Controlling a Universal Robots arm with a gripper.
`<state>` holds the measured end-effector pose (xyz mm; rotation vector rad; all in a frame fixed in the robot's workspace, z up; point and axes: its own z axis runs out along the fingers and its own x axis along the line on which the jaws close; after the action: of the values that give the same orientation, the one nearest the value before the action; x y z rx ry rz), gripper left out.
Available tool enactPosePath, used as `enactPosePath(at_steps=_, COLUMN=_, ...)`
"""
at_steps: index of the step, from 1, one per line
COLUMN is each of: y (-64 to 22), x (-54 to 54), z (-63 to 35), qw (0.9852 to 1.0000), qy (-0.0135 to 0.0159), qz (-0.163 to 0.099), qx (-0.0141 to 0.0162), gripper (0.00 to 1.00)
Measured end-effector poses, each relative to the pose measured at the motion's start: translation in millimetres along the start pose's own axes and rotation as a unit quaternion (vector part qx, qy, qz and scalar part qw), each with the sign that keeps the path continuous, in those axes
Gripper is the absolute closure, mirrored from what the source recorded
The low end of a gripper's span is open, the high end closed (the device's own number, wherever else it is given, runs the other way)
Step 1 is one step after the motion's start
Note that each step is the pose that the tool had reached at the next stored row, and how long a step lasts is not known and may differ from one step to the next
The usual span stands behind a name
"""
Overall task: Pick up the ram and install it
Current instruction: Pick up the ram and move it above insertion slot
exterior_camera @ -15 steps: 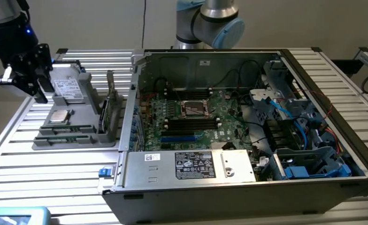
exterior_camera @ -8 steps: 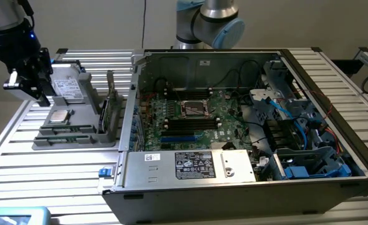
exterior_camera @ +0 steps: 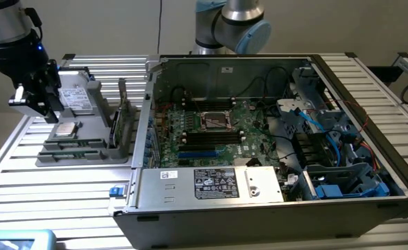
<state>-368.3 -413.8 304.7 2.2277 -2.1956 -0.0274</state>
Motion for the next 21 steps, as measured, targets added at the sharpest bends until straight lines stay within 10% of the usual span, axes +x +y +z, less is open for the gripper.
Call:
enactPosePath(at_steps=6, y=-0.2, x=0.5, z=4.9, qw=0.9999, qy=0.0105, qz=0.0, qx=0.0003, gripper=0.58)
enactPosePath(at_steps=21, y=-0.7, x=2.9, z=22.6, qw=0.9998, qy=0.019, qz=0.0, qx=0.0077, gripper=0.58)
